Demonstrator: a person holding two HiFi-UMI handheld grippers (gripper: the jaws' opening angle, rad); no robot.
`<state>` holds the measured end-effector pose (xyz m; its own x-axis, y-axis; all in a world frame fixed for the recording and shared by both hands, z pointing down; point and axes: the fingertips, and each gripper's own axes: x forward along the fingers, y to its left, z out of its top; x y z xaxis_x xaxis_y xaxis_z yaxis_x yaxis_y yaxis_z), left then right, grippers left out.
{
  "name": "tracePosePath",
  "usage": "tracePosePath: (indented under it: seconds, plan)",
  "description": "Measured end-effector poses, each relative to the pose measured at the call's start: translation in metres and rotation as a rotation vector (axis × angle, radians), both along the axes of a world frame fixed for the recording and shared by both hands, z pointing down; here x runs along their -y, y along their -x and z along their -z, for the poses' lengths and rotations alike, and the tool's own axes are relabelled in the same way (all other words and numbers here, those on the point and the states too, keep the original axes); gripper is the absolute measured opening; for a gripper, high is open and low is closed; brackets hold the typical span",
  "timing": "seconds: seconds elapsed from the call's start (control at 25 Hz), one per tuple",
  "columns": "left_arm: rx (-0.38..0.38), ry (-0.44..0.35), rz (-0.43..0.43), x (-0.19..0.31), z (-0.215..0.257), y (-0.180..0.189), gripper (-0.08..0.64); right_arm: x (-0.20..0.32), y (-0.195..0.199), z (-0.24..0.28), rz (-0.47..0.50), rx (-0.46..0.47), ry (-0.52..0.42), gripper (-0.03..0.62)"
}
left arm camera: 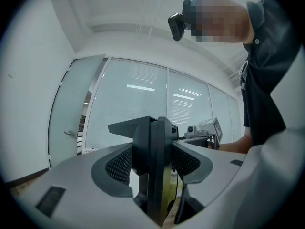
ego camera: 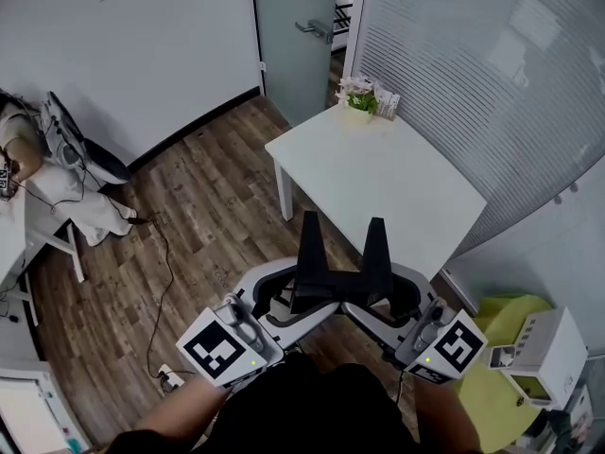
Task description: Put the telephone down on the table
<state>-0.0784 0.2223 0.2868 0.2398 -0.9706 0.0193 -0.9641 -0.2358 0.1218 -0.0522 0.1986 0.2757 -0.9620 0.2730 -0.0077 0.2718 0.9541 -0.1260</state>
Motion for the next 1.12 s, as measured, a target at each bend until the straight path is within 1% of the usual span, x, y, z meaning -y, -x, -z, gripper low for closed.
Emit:
tracePosePath:
  seconds: [0.16, 0.32, 0.44, 0.8, 1.12]
  plan:
    - [0.021, -0.001, -0.019, 0.001, 0.001, 0.026, 0.255, 0.0, 0.025, 0.0, -0.011, 0.007, 0.023, 0.242]
    - [-0.001, -0.008, -0.028, -0.003, 0.0, 0.042, 0.255, -0.005, 0.041, 0.0, -0.016, -0.004, 0.009, 0.242]
    - [-0.01, -0.008, -0.03, 0.003, -0.003, 0.054, 0.255, 0.001, 0.052, -0.002, -0.019, -0.013, 0.009, 0.242]
    - [0.009, -0.003, -0.05, 0.056, -0.002, 0.086, 0.255, 0.054, 0.085, -0.003, -0.038, 0.01, 0.023, 0.242]
    - [0.034, 0.018, -0.081, 0.126, 0.002, 0.111, 0.255, 0.124, 0.109, 0.0, -0.061, 0.02, 0.034, 0.242]
